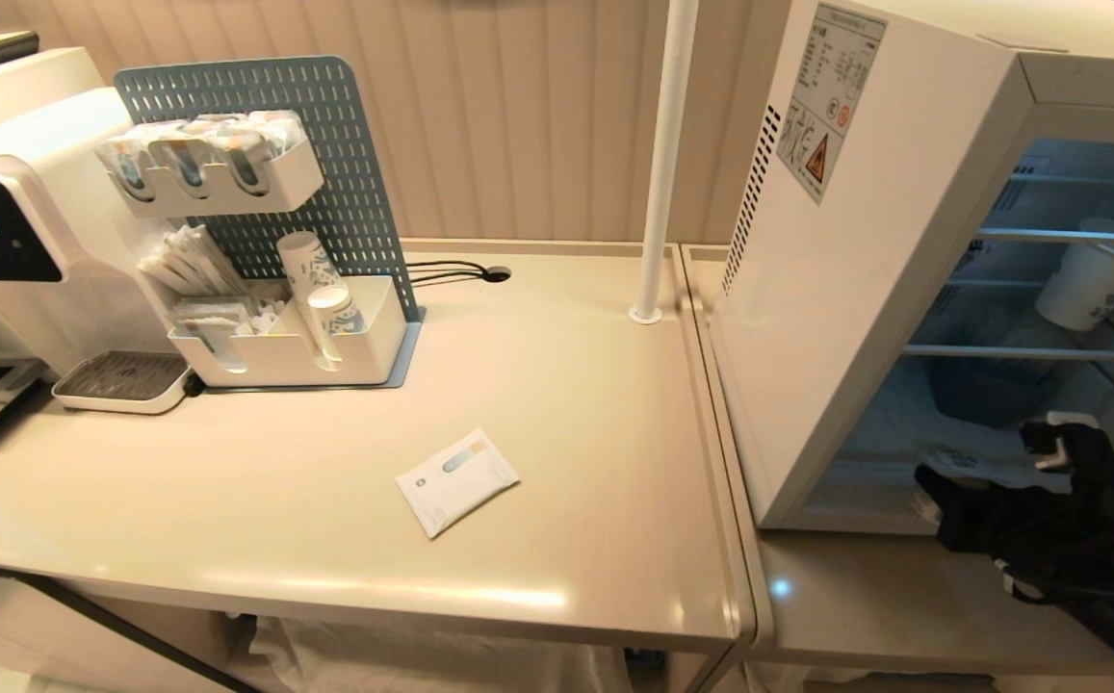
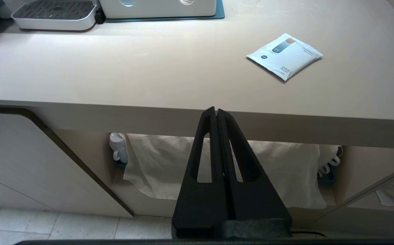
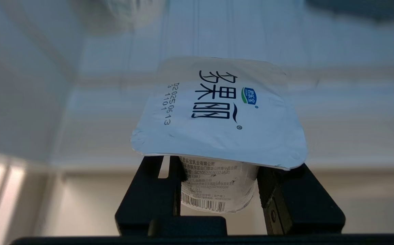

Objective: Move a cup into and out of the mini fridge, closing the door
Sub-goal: Put the yoghurt in the freezer

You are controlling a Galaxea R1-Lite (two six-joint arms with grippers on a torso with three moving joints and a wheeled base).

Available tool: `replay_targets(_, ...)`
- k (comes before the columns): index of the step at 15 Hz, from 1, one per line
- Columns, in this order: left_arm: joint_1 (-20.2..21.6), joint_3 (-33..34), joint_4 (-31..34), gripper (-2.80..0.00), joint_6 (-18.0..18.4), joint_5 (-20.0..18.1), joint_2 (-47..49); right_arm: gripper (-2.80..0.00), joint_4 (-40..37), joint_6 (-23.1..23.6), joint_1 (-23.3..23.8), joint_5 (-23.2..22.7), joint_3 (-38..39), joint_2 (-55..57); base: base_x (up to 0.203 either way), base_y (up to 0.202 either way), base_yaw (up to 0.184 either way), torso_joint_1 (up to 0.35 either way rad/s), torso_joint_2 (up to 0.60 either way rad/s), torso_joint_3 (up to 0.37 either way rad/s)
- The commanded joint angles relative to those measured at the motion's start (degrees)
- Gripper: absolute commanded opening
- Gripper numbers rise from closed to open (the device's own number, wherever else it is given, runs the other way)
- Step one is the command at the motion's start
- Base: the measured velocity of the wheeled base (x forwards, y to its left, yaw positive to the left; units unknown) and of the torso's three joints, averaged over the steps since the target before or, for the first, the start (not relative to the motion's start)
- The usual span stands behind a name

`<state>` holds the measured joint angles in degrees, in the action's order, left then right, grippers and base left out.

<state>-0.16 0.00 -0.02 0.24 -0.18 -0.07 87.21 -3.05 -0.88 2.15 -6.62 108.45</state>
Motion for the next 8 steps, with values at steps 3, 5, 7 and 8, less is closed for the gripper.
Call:
replay_targets(3, -0.02, 0.0, -0.06, -2.8, 0.02, 0.08, -0.01, -2.8, 0.45, 0.58, 0.19, 1.04, -2.26, 0.49, 0.0, 0.0, 0.0, 0.0, 0.0, 0.0)
replay_targets(5, -0.02, 0.0, -0.06, -2.8, 0.02, 0.01, -0.01, -2.8, 0.45, 0.79, 0.52, 3.41, -4.44, 4.3, 0.0, 0.0, 0.0, 0.0, 0.0, 0.0)
replay_targets(7, -0.02, 0.0, -0.06, -2.8, 0.02, 0.01, -0.01, -2.8, 0.45, 0.77, 0.84, 6.33, -6.65, 6.65, 0.0, 0.0, 0.0, 0.0, 0.0, 0.0)
replay_targets(8, -0.02, 0.0, -0.06, -2.8, 0.02, 0.09, -0.01, -2.8, 0.45, 0.79, 0.88, 6.5, -7.03, 6.81, 0.0, 0.0, 0.0, 0.0, 0.0, 0.0)
